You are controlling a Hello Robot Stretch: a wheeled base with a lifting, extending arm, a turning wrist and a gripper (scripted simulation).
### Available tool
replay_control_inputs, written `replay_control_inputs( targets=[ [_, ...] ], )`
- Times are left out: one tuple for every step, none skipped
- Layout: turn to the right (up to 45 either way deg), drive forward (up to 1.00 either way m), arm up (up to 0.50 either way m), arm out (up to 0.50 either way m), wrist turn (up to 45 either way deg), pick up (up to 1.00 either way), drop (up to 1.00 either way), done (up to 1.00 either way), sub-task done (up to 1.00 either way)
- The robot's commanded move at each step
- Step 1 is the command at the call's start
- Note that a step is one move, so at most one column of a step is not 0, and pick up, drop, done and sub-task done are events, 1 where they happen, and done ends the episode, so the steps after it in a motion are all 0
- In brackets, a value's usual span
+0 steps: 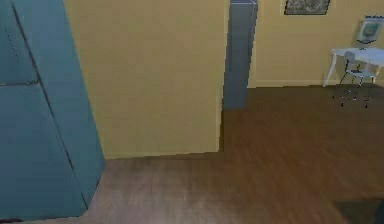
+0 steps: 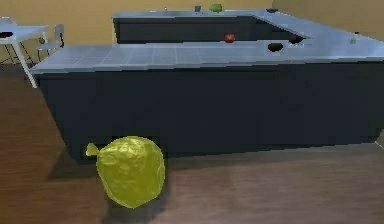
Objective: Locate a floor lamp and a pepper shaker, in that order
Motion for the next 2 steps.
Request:
replay_control_inputs(
  targets=[
    [36.0, 0.0, 0.0, 0.0, 0.0, 0.0, 0.0, 0.0, 0.0],
    [3.0, 0.0, 0.0, 0.0, 0.0, 0.0, 0.0, 0.0, 0.0]
  ],
)
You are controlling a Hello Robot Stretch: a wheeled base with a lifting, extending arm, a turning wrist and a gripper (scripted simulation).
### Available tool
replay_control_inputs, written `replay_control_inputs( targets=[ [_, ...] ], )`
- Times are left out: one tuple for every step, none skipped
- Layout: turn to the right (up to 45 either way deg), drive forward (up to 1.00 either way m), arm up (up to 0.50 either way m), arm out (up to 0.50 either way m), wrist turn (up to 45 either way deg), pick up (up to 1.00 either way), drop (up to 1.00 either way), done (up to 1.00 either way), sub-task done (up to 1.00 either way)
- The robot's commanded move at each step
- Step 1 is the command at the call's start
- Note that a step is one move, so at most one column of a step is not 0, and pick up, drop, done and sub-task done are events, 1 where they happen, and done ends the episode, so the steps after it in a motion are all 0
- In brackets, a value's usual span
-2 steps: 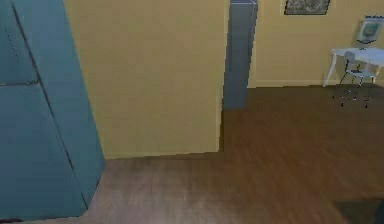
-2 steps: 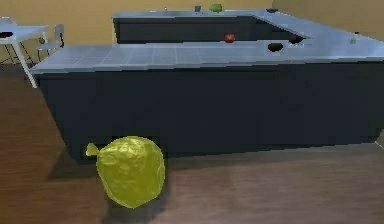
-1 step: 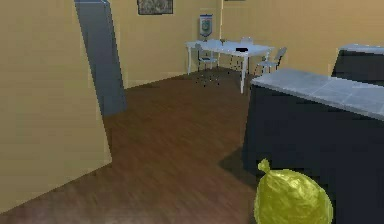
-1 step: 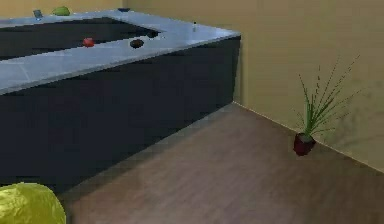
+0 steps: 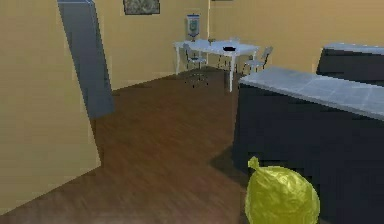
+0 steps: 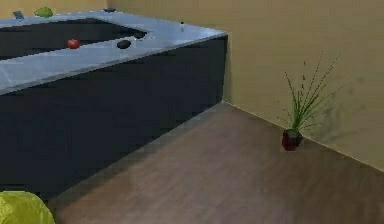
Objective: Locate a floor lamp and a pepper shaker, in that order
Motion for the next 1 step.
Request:
replay_control_inputs(
  targets=[
    [0.0, 0.2, 0.0, 0.0, 0.0, 0.0, 0.0, 0.0, 0.0]
  ],
)
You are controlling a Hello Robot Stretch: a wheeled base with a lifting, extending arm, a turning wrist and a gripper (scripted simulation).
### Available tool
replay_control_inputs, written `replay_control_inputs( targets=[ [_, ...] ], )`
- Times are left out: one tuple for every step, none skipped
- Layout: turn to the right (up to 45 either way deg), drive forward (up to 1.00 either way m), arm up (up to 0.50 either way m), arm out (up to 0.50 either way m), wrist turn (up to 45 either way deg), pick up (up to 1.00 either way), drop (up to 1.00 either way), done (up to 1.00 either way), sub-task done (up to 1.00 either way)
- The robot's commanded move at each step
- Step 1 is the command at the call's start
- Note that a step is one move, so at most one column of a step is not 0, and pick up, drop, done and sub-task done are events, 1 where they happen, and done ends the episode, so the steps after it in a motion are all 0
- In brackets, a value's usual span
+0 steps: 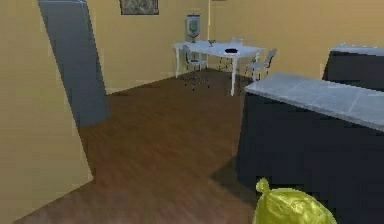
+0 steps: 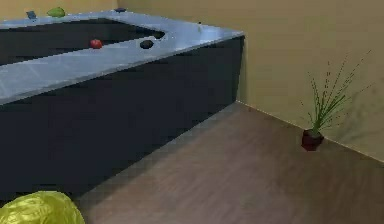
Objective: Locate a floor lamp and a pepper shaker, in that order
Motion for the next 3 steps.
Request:
replay_control_inputs(
  targets=[
    [-45.0, 0.0, 0.0, 0.0, 0.0, 0.0, 0.0, 0.0, 0.0],
    [-45.0, 0.0, 0.0, 0.0, 0.0, 0.0, 0.0, 0.0, 0.0],
    [-45.0, 0.0, 0.0, 0.0, 0.0, 0.0, 0.0, 0.0, 0.0]
  ],
)
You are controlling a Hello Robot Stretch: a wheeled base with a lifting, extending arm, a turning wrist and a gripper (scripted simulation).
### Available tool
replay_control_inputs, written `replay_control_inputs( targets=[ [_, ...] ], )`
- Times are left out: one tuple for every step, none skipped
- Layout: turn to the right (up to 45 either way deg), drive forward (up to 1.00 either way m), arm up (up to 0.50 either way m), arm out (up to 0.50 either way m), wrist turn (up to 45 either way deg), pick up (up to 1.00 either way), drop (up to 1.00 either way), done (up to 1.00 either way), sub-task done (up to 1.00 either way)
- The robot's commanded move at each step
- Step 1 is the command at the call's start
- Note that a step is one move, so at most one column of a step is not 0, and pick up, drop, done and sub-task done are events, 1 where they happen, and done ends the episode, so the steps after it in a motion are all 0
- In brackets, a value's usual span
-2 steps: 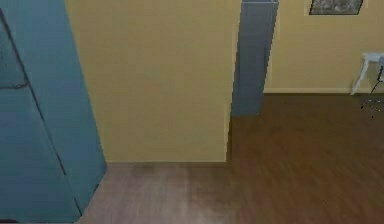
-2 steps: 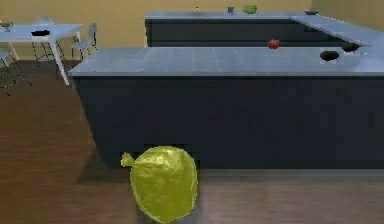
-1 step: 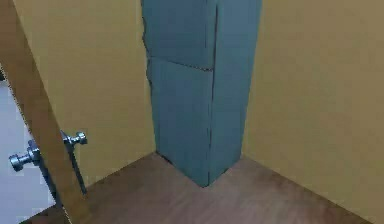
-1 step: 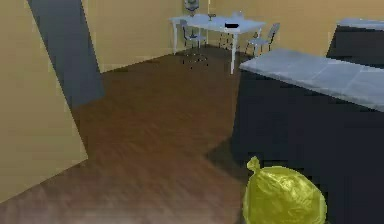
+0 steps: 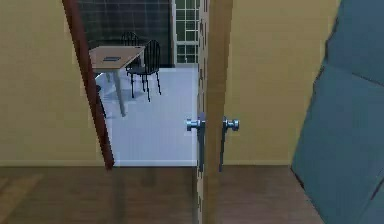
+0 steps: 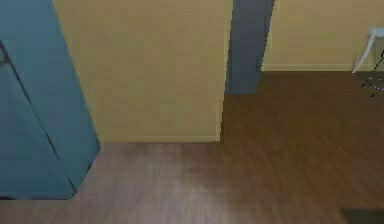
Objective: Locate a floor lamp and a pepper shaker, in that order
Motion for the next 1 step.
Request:
replay_control_inputs(
  targets=[
    [-36.0, 0.0, 0.0, 0.0, 0.0, 0.0, 0.0, 0.0, 0.0]
  ],
)
